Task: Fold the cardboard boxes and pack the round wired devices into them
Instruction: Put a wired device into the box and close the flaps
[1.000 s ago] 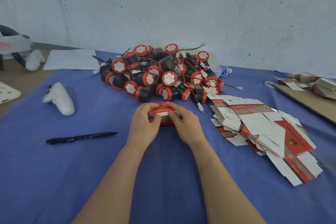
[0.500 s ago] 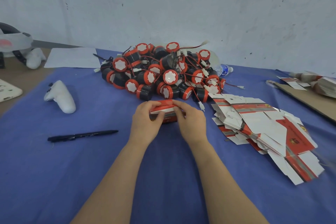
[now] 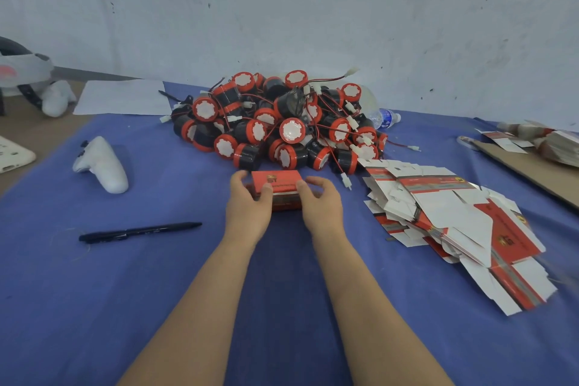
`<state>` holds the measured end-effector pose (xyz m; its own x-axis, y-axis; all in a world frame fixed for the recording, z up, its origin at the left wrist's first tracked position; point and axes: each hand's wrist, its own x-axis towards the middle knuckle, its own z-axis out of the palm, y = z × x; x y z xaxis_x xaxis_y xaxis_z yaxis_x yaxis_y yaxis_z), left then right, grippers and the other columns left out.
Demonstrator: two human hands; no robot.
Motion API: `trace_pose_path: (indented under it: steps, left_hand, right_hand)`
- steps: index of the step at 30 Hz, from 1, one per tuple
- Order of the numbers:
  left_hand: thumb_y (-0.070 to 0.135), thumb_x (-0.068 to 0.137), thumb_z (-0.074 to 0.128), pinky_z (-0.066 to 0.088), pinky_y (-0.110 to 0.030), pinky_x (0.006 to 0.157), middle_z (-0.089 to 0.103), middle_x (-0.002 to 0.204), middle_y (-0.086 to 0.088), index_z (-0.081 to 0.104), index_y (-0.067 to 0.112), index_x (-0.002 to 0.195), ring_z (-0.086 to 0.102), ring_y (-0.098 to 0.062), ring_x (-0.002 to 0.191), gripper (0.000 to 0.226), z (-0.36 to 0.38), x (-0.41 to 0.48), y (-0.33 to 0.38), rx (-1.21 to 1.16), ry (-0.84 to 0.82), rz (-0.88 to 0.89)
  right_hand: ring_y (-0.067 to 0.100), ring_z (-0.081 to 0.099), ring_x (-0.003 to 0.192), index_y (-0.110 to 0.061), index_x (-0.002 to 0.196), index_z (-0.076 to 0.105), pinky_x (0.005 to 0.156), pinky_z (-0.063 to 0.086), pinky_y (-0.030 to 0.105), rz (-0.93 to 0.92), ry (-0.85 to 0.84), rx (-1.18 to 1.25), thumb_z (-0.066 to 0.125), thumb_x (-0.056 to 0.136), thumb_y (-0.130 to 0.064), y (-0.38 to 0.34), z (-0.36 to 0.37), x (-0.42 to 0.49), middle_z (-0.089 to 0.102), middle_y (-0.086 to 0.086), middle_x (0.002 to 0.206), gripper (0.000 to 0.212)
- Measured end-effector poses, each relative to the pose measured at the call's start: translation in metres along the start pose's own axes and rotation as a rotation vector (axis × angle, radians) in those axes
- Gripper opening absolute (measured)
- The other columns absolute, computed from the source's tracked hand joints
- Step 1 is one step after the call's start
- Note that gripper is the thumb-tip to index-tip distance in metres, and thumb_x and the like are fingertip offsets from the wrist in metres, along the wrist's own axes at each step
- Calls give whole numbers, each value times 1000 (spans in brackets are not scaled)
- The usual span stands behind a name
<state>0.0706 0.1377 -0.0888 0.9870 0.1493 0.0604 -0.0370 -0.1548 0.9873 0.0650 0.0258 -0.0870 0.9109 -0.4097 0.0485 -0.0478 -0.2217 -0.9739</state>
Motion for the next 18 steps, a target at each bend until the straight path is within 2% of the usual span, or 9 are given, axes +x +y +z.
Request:
trace_pose_path:
  steps: [1, 2, 4, 5, 7, 9, 11, 14, 18]
  left_hand:
    - [25, 99, 50, 39, -29, 93, 49, 135, -2, 29, 16, 146, 49, -21, 121, 53, 1, 1, 0, 9, -16, -62]
    - [25, 99, 48, 39, -31, 93, 50, 137, -4, 31, 12, 145, 51, -23, 119, 51, 3, 2, 0, 63, -25, -76]
    - [22, 100, 43, 42, -31, 86, 57, 127, -8, 48, 10, 130, 54, -21, 105, 33, 6, 3, 0, 141, -26, -41]
    - [19, 100, 42, 42, -31, 85, 59, 124, -8, 52, 12, 125, 53, -19, 101, 28, 7, 2, 1, 130, -20, -23]
    - [14, 99, 40, 43, -32, 91, 58, 126, -5, 51, 16, 128, 53, -18, 107, 31, 5, -2, 6, 41, -27, 5]
    - [19, 102, 39, 40, -33, 103, 52, 136, 0, 42, 23, 140, 49, -17, 122, 39, 4, -11, 15, -120, -46, 34]
    - [29, 103, 40, 43, -34, 103, 51, 139, 1, 39, 30, 142, 49, -16, 126, 39, 8, -22, 28, -276, -68, 78]
    - [27, 101, 47, 52, -28, 87, 57, 132, -4, 46, 30, 136, 58, -18, 117, 36, 26, -42, 57, -390, -120, 142]
    - [15, 99, 50, 53, -43, 94, 62, 124, -12, 49, 20, 134, 63, -25, 110, 35, 97, -93, 123, -462, -348, 263]
  right_hand:
    - [4, 55, 84, -15, 116, 59, 62, 39, 14, 17, -16, -28, 52, 97, -29, 0, 0, 1, 61, -4, 105, 24]
    - [7, 56, 84, -14, 110, 62, 63, 40, 15, 5, -36, -84, 49, 98, -28, 0, 0, 2, 64, -2, 104, 22]
    - [8, 53, 73, -18, 92, 65, 57, 39, 17, -23, -66, -152, 45, 100, -25, -2, 0, 1, 65, -2, 89, 23]
    - [7, 50, 68, -21, 89, 65, 55, 39, 18, -14, -70, -148, 44, 100, -23, -5, 1, 0, 64, -4, 84, 23]
    - [5, 50, 68, -23, 100, 66, 58, 42, 18, 3, -78, -89, 44, 99, -18, -11, 1, -4, 63, -7, 86, 22]
    - [8, 57, 85, -22, 121, 60, 71, 47, 21, 15, -95, 66, 45, 100, -20, -16, -2, -12, 65, -6, 102, 26]
    - [14, 62, 101, -28, 124, 54, 86, 50, 27, 49, -92, 270, 47, 100, -29, -20, -11, -21, 64, -1, 115, 25]
    - [16, 67, 95, -34, 108, 56, 84, 55, 30, -74, 22, 379, 51, 99, -29, -35, -50, -32, 68, 0, 102, 12]
    - [19, 66, 84, -26, 101, 57, 84, 56, 38, -219, 357, 356, 52, 98, -24, -62, -158, -60, 67, 6, 94, 6]
